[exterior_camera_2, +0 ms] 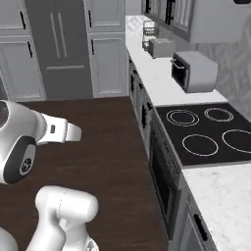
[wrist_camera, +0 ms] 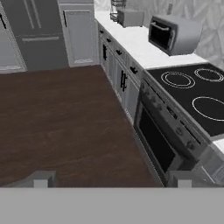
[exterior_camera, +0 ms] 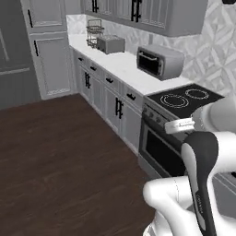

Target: Navigate to the dishwasher.

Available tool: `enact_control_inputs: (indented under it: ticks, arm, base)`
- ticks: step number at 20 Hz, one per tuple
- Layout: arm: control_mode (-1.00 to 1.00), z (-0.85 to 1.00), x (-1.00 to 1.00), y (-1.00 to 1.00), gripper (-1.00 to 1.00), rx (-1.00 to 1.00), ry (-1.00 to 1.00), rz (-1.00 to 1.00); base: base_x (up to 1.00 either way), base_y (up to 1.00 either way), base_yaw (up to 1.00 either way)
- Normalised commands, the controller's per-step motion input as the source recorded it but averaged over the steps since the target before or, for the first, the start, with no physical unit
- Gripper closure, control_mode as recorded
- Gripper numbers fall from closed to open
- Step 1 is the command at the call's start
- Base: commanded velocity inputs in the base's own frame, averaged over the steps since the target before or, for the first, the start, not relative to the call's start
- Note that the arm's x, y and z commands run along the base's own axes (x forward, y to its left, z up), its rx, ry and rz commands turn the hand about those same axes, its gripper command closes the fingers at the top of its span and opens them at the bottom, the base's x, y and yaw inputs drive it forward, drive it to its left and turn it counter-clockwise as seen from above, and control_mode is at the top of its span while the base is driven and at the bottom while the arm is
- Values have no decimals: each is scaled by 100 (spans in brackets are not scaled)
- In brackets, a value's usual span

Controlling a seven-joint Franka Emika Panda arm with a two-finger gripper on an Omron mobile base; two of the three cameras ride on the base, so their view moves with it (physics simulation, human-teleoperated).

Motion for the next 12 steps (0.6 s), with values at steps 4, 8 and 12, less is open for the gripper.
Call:
enact_control_inputs:
  ticks: [4,8,12]
  arm:
    - [100,0,0,0,-100,0,0,0]
    - [100,0,0,0,-100,0,0,0]
    - [100,0,0,0,-100,0,0,0]
  base:
    - [0,0,100]
    - [6,0,100]
    - [30,-2,98]
